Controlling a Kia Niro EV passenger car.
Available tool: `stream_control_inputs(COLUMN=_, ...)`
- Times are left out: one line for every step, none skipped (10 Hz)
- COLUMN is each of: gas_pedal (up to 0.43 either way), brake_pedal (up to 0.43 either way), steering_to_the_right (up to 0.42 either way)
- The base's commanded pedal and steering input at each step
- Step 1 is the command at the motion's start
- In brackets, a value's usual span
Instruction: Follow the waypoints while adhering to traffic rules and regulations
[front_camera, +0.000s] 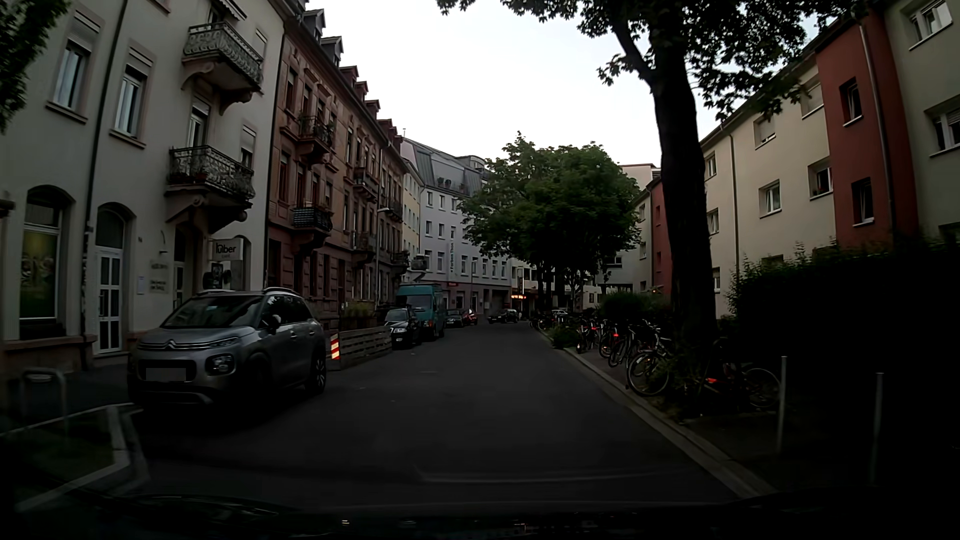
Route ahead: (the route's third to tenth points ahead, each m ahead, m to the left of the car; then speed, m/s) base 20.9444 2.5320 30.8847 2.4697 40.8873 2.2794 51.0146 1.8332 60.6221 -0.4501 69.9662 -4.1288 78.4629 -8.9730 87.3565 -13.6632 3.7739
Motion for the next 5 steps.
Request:
stream_control_inputs(gas_pedal=0.028, brake_pedal=0.000, steering_to_the_right=-0.003)
stream_control_inputs(gas_pedal=0.028, brake_pedal=0.000, steering_to_the_right=-0.003)
stream_control_inputs(gas_pedal=0.028, brake_pedal=0.000, steering_to_the_right=-0.003)
stream_control_inputs(gas_pedal=0.028, brake_pedal=0.000, steering_to_the_right=-0.002)
stream_control_inputs(gas_pedal=0.039, brake_pedal=0.000, steering_to_the_right=-0.002)
